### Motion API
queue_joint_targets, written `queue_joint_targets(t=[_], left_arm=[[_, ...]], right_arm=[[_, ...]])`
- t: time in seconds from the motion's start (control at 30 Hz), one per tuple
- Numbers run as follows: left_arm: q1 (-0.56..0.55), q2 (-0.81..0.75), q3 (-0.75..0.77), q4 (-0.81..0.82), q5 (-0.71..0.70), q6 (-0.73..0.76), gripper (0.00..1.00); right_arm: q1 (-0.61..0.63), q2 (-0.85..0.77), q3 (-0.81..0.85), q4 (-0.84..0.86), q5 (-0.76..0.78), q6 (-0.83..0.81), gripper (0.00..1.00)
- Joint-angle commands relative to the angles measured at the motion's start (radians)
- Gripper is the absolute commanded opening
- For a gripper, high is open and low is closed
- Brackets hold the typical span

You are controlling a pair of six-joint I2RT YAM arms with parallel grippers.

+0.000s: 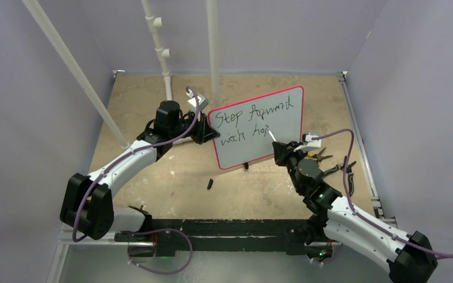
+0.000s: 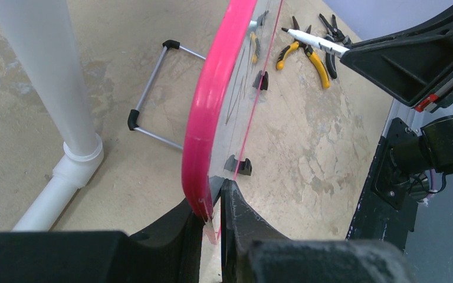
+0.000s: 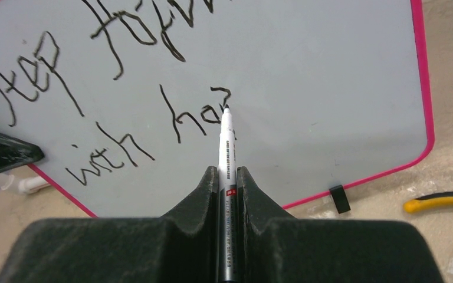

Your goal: Write a sentence on the whiteboard

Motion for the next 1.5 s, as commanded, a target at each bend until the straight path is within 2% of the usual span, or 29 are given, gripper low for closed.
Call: queue_joint_targets(t=[0.0, 0.47, 0.97, 1.23, 1.47], left_arm=[[-0.01, 0.005, -0.01, -0.055, -0.031, 0.009, 0.0], [-0.01, 0.007, -0.008, -0.06, -0.033, 0.01, 0.0], [-0.01, 0.008, -0.008, -0.06, -0.034, 0.012, 0.0], [-0.01, 0.006, -0.007, -0.062, -0.034, 0.012, 0.0], [-0.01, 0.003, -0.006, -0.062, -0.033, 0.013, 0.0]], right_arm=[[-0.001, 0.019, 0.031, -0.048, 0.056, 0.006, 0.0], [-0.001, 0.068, 0.029, 0.05, 0.077, -0.031, 0.0], [-0.001, 0.088, 0.031, 0.083, 0.135, -0.04, 0.0], [-0.001, 0.092, 0.032, 0.127, 0.098, -0.081, 0.0], [-0.001, 0.092, 0.029, 0.1, 0.062, -0.054, 0.0]])
